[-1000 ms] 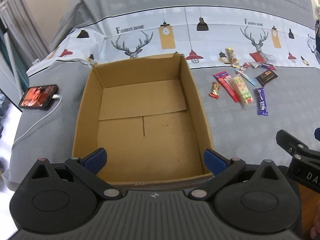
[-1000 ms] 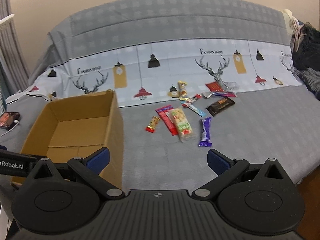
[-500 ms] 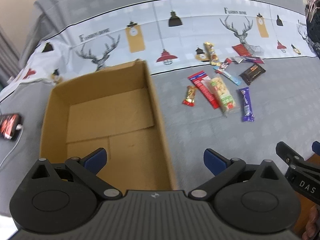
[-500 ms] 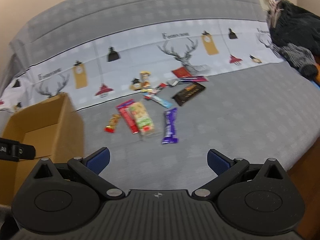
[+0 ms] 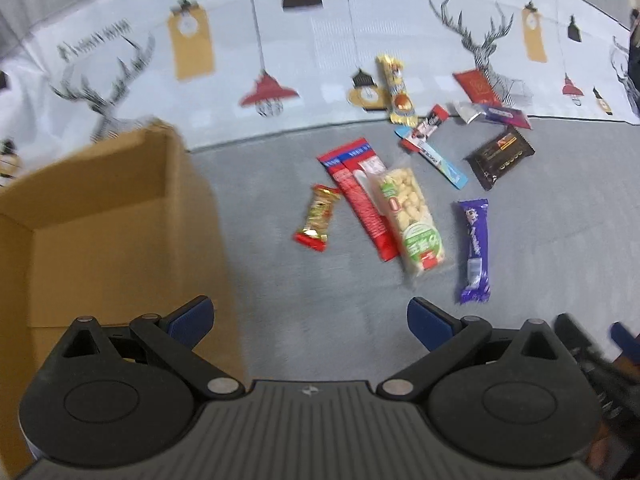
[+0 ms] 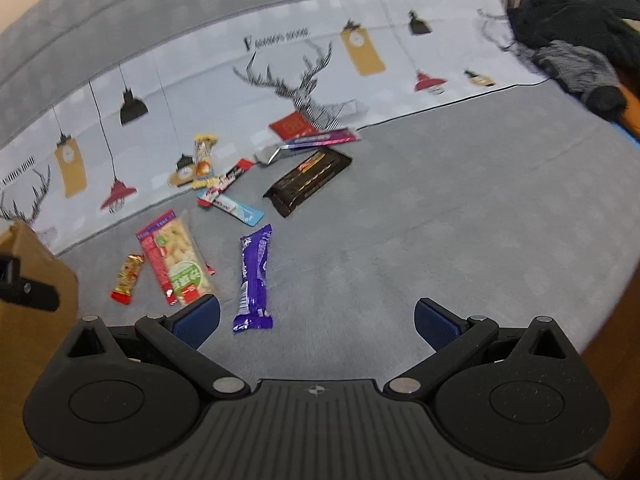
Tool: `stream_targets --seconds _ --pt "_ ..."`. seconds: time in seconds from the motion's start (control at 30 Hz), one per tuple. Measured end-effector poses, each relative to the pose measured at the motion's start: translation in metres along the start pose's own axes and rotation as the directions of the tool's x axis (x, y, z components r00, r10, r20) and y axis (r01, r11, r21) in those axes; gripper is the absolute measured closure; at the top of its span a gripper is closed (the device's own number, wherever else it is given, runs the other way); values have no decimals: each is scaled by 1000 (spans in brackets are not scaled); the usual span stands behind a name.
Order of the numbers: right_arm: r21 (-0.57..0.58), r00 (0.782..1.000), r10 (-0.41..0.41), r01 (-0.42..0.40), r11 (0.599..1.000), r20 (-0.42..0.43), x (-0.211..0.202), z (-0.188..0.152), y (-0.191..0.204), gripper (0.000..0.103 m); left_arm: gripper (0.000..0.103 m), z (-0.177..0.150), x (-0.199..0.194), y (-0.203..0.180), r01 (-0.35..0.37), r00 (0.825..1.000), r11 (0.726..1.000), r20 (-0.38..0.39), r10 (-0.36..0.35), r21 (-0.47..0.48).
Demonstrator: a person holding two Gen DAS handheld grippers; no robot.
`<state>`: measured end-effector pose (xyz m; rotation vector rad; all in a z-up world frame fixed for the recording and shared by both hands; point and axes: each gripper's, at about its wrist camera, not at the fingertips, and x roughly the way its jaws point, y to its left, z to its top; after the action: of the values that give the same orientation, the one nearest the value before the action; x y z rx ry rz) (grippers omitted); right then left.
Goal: Organize snacks
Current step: 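Reach the left tool to the clear peanut bag while the right tool reaches the purple chocolate bar, then close the left tool on the peanut bag while the right tool grasps the purple bar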
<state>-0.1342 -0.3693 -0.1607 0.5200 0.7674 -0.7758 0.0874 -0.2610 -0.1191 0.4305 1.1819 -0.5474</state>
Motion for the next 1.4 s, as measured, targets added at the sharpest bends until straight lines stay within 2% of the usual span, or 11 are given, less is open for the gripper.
stream_targets --seconds 0.23,0.43,0.6,0.7,0.9,1.13,1.23,1.3,1.33,1.37,1.4 --pt "-90 997 47 -52 995 -64 85 11 18 0 0 18 41 -2 -52 997 999 -57 52 -9" --pt "-223 994 -72 52 974 -84 157 19 33 1 0 22 56 -1 -87 994 996 -63 87 -9" --pt "-82 994 -96 91 993 -60 160 29 -16 0 0 41 73 -11 49 996 993 -63 -56 -108" --pt "-89 992 -107 101 991 -61 158 27 -27 0 0 58 92 -32 116 987 983 -99 -130 -141" --pt "37 996 -24 28 999 -89 142 23 -32 0 0 73 123 -77 53 991 998 -123 -57 -38" --pt "67 994 -17 25 997 -112 133 10 -13 0 5 72 145 -76 40 982 996 -179 -54 -83" --pt "-6 988 -101 101 995 -118 139 5 4 0 24 68 145 -73 43 983 995 -174 -57 -85" --pt "-36 984 -134 130 991 -120 138 -1 15 0 55 65 143 -67 29 984 993 -171 -48 -111" --pt "-32 985 -112 109 994 -129 135 -4 17 0 61 65 140 -63 14 986 993 -165 -34 -120" --pt "-32 987 -96 92 995 -131 131 -5 20 8 61 63 137 -60 4 986 992 -163 -25 -130" --pt "-47 990 -87 83 995 -110 123 -8 24 35 62 61 134 -54 18 986 989 -161 -42 -149"
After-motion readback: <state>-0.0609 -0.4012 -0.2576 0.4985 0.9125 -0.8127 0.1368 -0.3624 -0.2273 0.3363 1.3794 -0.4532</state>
